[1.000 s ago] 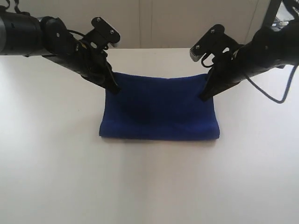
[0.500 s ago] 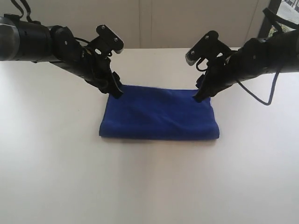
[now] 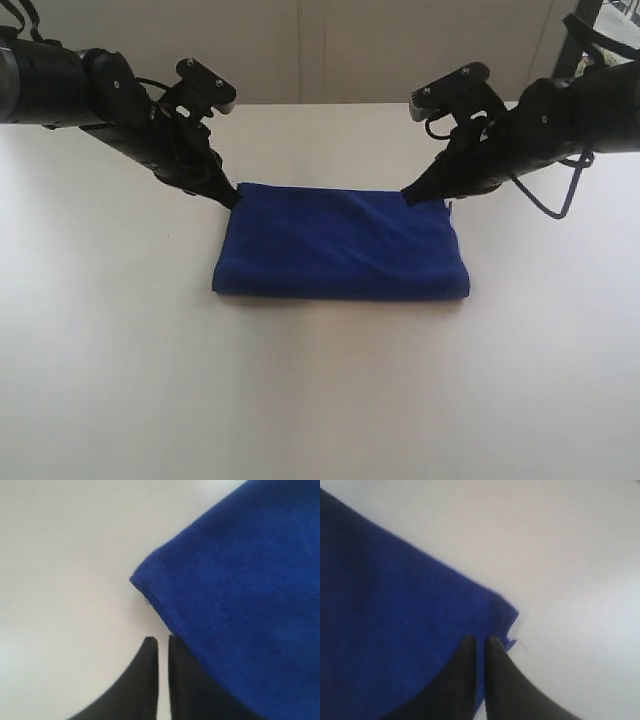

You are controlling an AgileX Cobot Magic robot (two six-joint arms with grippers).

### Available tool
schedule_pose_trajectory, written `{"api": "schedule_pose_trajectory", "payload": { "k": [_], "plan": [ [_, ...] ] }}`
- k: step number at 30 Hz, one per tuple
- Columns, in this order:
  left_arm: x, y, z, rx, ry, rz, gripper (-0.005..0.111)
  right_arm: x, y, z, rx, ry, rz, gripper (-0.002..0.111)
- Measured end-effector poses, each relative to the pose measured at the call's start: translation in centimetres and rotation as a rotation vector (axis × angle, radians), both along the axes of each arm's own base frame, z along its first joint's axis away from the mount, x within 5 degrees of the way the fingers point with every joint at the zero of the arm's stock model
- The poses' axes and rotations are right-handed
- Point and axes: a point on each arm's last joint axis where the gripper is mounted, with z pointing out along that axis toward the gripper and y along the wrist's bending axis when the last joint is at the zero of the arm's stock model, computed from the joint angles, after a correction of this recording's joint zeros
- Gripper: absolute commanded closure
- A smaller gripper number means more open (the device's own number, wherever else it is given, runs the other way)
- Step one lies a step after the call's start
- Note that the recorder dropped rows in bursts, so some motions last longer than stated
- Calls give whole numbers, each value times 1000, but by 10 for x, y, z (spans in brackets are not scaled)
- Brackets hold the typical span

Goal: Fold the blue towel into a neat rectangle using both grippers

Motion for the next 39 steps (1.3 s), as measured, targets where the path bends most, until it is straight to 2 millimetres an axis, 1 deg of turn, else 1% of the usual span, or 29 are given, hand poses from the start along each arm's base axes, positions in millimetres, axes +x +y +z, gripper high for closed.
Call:
{"api": "schedule_pose_trajectory", "payload": {
  "k": [3,5,6,7,10,11,13,15,18,20,22,29,33,39],
  "plan": [
    [-6,4,-5,-1,108,26,107,-8,-1,-2,-3,160,-38,108],
    [-12,6,-5,9,191,28,107,-11,-1,4,-12,259,-57,108],
    [-13,7,-2,12,220,24,107,-12,-2,10,-13,299,-70,108],
    [-17,8,4,14,267,25,107,-14,-2,18,-6,323,-86,108],
    [-17,11,30,-23,296,73,107,-13,-1,43,34,319,-138,108],
    [-15,14,39,-49,294,106,107,-13,-2,49,47,307,-152,108],
    [-9,22,48,-95,298,184,107,-12,-3,52,67,301,-190,108],
    [-3,32,43,-116,349,250,107,-8,-8,43,68,326,-229,108],
    [4,42,19,-126,453,308,107,0,-15,18,48,384,-271,108],
    [7,41,2,-135,511,326,107,5,-17,2,40,414,-288,108],
    [9,38,-10,-158,555,340,107,9,-17,-10,36,420,-290,108],
    [12,32,-35,-183,636,358,107,18,-15,-37,36,421,-293,108],
    [12,30,-42,-189,657,364,107,20,-15,-54,28,442,-295,108],
    [14,28,-57,-195,700,377,107,25,-14,-57,39,413,-293,108]
  ]
}}
